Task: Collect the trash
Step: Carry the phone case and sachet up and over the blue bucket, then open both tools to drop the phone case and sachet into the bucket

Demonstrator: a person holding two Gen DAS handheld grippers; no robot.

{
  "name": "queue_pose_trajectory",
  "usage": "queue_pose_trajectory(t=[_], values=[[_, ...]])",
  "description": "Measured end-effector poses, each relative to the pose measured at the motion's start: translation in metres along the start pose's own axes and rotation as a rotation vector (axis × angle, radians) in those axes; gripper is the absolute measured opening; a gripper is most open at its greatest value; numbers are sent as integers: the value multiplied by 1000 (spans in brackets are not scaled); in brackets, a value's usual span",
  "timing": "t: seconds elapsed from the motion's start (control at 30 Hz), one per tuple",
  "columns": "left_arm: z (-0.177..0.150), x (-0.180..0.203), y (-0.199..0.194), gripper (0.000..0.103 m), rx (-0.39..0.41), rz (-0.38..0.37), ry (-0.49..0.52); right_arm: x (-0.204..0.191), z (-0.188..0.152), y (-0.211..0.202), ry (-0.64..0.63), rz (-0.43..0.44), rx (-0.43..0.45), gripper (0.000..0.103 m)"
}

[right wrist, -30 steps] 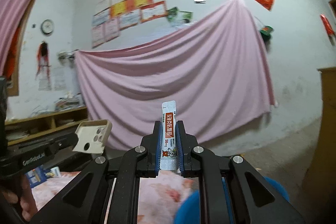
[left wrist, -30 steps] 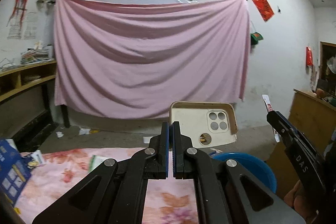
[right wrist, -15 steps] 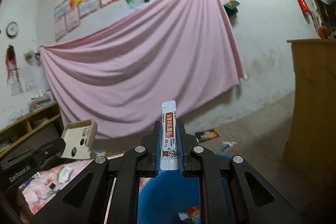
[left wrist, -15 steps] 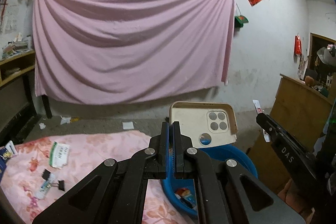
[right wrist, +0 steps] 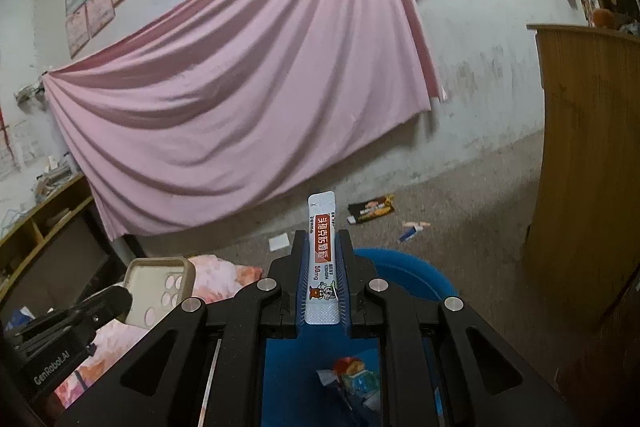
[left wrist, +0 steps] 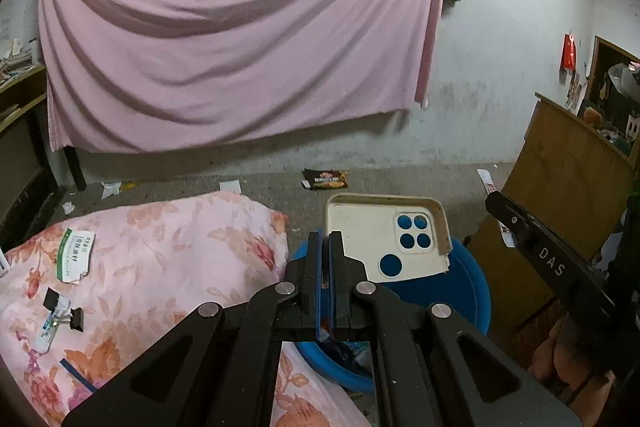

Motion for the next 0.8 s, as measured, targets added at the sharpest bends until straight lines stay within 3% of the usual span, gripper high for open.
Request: queue_pose_trajectory(t=[0.8], values=[[-14, 2, 19, 4, -102, 24, -3, 7, -11, 18, 31, 23, -116, 14]])
Point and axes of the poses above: each gripper's, at about its wrist camera, not at the fingertips, and y roughly the way its jaws point, x to its right, z to its top, the point moved 5 cm from there along y, roughly the way its jaws point, and after that the axes turned 2 degrees about x, right-handed, at the moved point
